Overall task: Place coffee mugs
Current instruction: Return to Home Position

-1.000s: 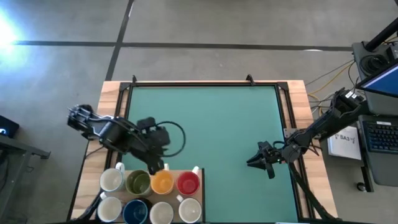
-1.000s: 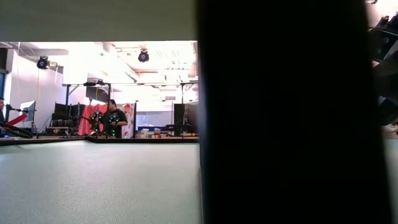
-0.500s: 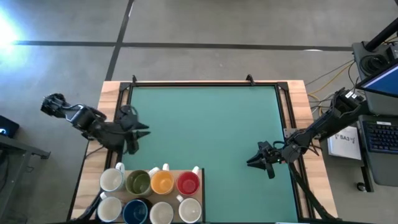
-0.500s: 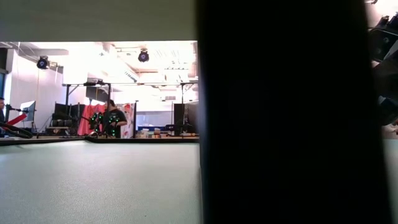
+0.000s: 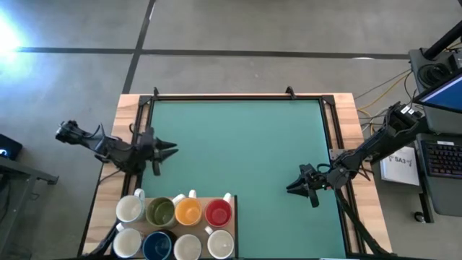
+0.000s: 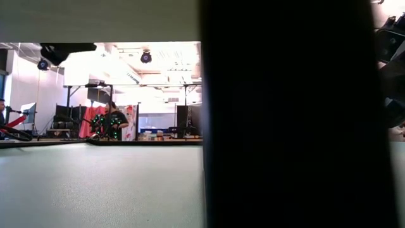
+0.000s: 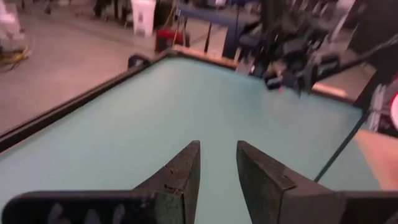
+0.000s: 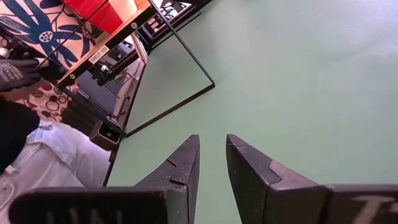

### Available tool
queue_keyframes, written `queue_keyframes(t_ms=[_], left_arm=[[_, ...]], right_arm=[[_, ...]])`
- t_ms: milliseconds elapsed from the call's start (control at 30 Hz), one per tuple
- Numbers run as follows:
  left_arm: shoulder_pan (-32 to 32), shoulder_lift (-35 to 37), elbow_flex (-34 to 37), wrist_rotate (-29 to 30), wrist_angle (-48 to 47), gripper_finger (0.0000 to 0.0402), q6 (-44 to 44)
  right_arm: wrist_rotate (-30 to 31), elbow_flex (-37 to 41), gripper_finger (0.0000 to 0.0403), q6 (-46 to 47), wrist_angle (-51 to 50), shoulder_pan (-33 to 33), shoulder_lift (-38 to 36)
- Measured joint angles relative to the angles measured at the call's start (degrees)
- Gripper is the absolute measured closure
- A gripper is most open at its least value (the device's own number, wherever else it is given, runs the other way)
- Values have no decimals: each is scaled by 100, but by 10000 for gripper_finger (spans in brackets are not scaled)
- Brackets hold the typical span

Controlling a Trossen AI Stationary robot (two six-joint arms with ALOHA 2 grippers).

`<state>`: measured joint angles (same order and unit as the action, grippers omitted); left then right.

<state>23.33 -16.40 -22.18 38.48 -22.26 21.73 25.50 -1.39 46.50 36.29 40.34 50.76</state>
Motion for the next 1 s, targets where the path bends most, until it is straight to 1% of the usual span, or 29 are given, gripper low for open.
queue_keyframes(t_ms=[167, 333, 467, 667, 900, 1000], left_arm=[[-12, 572, 836, 0, 1162, 315, -437], [-133, 995, 1393, 0, 1716, 315, -652], [-202, 1185, 1732, -11, 2384, 315, -885], [-331, 1224, 2081, -40, 2984, 315, -1058], [-430, 1165, 2156, -45, 3064, 315, -1200], [-433, 1161, 2156, -10, 2853, 315, -1223]], right_arm=[[-2, 0, 335, 0, -2, 0, 2], [0, 0, 335, 0, -2, 0, 2], [-1, 0, 335, 0, -2, 2, 0], [-2, 0, 335, 0, -2, 2, 2], [0, 0, 335, 0, -2, 0, 2], [0, 0, 335, 0, -2, 0, 2]])
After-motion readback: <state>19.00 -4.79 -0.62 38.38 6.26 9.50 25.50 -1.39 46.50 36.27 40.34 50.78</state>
